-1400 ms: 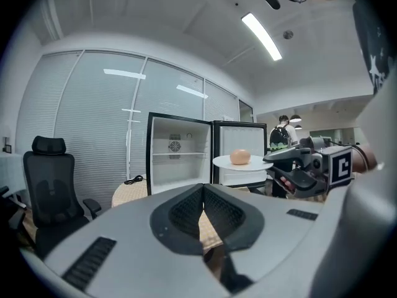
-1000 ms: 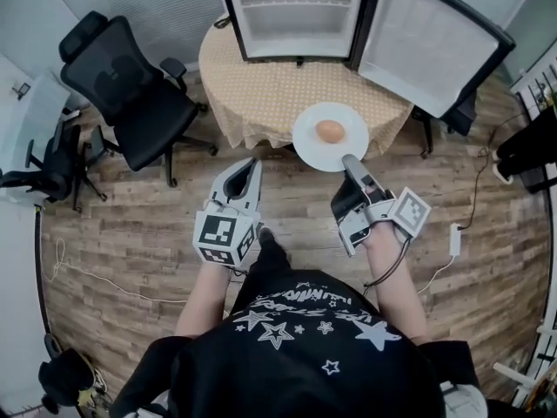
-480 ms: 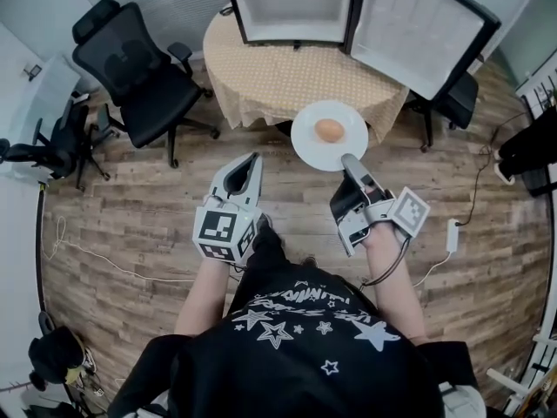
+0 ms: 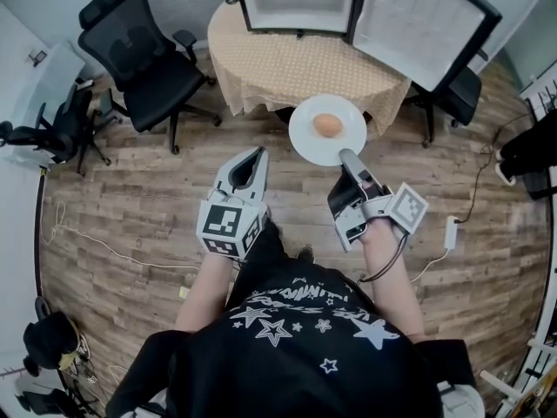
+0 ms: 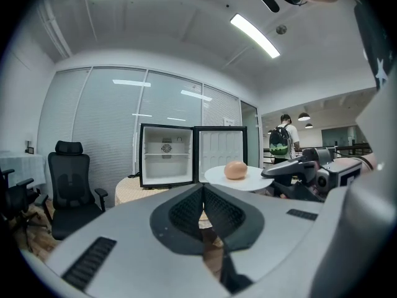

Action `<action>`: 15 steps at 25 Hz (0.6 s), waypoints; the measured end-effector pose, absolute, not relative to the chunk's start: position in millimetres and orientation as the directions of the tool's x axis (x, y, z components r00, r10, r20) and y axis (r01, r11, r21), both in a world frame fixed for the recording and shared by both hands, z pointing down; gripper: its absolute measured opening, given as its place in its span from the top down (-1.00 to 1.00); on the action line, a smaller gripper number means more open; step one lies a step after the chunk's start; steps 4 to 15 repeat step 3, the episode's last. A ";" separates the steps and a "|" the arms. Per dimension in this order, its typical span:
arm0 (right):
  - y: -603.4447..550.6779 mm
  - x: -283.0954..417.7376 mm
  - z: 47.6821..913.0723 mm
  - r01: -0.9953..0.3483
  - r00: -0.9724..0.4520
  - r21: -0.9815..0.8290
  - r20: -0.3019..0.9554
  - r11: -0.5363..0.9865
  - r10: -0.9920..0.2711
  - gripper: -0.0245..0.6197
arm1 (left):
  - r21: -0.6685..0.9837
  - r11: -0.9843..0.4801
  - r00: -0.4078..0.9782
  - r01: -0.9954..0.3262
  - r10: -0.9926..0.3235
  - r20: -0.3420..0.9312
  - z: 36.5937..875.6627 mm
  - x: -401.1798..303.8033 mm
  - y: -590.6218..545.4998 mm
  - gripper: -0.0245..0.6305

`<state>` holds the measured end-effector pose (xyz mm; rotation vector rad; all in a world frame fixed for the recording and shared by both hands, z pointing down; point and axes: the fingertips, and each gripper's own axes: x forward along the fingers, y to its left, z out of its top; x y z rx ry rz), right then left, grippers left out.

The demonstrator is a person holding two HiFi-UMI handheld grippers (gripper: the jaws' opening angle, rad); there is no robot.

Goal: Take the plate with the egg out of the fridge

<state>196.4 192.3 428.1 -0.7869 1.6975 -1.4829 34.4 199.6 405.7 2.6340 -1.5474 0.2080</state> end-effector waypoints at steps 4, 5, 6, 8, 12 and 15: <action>195.7 197.1 428.1 -0.001 -0.538 -0.988 -0.129 0.154 -0.833 0.75 | -0.003 -0.491 0.485 -0.871 -0.861 0.151 404.3 39.2 204.2 0.91; 195.7 197.1 428.1 -0.001 -0.538 -0.988 -0.129 0.154 -0.833 0.75 | -0.003 -0.491 0.485 -0.871 -0.861 0.151 404.3 39.2 204.2 0.91; 195.7 197.1 428.1 -0.001 -0.538 -0.988 -0.129 0.154 -0.833 0.75 | -0.003 -0.491 0.485 -0.871 -0.861 0.151 404.3 39.2 204.2 0.91; 195.7 197.1 428.1 -0.001 -0.538 -0.988 -0.129 0.154 -0.833 0.75 | -0.003 -0.491 0.485 -0.871 -0.861 0.151 404.3 39.2 204.2 0.91; 195.7 197.1 428.1 -0.001 -0.538 -0.988 -0.129 0.154 -0.833 0.75 | -0.003 -0.491 0.485 -0.871 -0.861 0.151 404.3 39.2 204.2 0.91; 195.7 197.1 428.1 -0.001 -0.538 -0.988 -0.129 0.154 -0.833 0.75 | -0.003 -0.491 0.485 -0.871 -0.861 0.151 404.3 39.2 204.2 0.91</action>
